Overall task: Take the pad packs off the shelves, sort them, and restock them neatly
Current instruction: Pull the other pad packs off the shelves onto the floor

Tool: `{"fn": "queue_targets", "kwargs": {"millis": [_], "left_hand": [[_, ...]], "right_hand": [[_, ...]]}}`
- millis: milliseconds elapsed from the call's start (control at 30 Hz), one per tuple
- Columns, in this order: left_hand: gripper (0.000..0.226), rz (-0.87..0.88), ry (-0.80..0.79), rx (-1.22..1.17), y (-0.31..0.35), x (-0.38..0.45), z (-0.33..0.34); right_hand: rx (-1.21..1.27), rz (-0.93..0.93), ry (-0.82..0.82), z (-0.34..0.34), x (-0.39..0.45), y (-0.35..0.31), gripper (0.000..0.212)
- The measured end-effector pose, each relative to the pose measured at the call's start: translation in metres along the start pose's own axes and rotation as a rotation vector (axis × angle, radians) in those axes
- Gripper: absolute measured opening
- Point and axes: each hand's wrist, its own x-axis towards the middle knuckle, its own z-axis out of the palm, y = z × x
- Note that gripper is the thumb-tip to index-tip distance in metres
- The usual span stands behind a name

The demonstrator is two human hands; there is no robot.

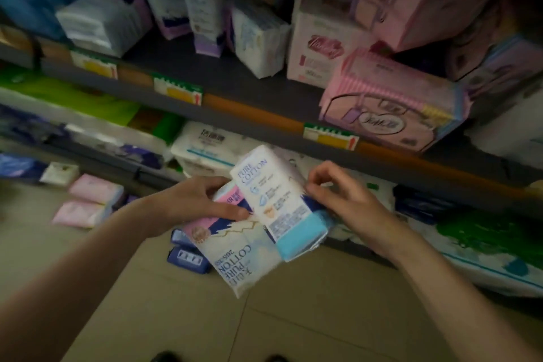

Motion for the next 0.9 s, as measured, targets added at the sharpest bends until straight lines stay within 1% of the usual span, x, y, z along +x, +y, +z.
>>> {"fn": "queue_targets", "kwargs": {"millis": [33, 67, 100, 133, 167, 200, 233, 267, 333, 367, 433, 467, 533, 633, 733, 767, 833, 900], "left_hand": [[0.071, 0.001, 0.004, 0.032, -0.006, 0.0, -0.004], [0.058, -0.003, 0.011, 0.058, -0.014, 0.001, -0.007], [0.046, -0.01, 0.007, 0.083, -0.022, 0.004, -0.011], [0.037, -0.018, -0.017, 0.118, -0.03, 0.009, -0.014], [0.033, -0.032, -0.059, 0.178, -0.039, 0.017, -0.016], [0.033, -0.053, -0.105, 0.248, -0.049, 0.026, -0.014], [0.034, -0.081, -0.14, 0.33, -0.063, 0.037, -0.011], [0.036, -0.113, -0.159, 0.403, -0.079, 0.05, -0.006], [0.04, -0.152, -0.156, 0.551, -0.114, 0.083, 0.006], [0.05, -0.164, -0.124, 0.633, -0.131, 0.1, 0.012], [0.071, -0.152, 0.038, 0.789, -0.161, 0.129, 0.02], [0.077, -0.126, 0.111, 0.835, -0.179, 0.146, 0.023], [0.081, -0.049, 0.192, 0.871, -0.22, 0.192, 0.032], [0.082, 0.068, 0.164, 0.938, -0.275, 0.257, 0.048], [0.081, 0.057, 0.1, 1.096, -0.313, 0.305, 0.061], [0.08, 0.061, 0.119, 1.173, -0.323, 0.319, 0.065], [0.078, 0.095, 0.208, 1.28, -0.345, 0.339, 0.073], [0.077, 0.078, 0.298, 1.333, -0.369, 0.355, 0.075]], "right_hand": [[0.012, 0.045, -0.083, 0.003, 0.004, 0.006, 0.032], [0.05, 0.111, -0.174, 0.008, 0.007, 0.012, 0.058], [0.089, 0.159, -0.265, 0.013, 0.012, 0.023, 0.079], [0.109, 0.182, -0.348, 0.019, 0.016, 0.035, 0.095], [0.112, 0.196, -0.428, 0.027, 0.022, 0.05, 0.102], [0.106, 0.207, -0.479, 0.035, 0.025, 0.067, 0.102], [0.08, 0.213, -0.5, 0.044, 0.028, 0.086, 0.095], [0.049, 0.209, -0.488, 0.052, 0.029, 0.106, 0.084], [-0.012, 0.233, -0.394, 0.063, 0.035, 0.151, 0.063], [-0.052, 0.256, -0.343, 0.067, 0.037, 0.175, 0.057], [-0.195, 0.263, -0.233, 0.071, 0.047, 0.225, 0.048], [-0.289, 0.244, -0.191, 0.074, 0.055, 0.252, 0.044], [-0.533, 0.19, -0.1, 0.082, 0.079, 0.311, 0.039], [-0.783, 0.177, 0.022, 0.097, 0.118, 0.387, 0.036], [-0.88, 0.141, 0.187, 0.112, 0.152, 0.446, 0.033], [-0.898, 0.126, 0.237, 0.116, 0.161, 0.461, 0.033], [-0.905, 0.084, 0.28, 0.126, 0.178, 0.487, 0.03], [-0.904, 0.056, 0.242, 0.136, 0.196, 0.505, 0.026]]}}
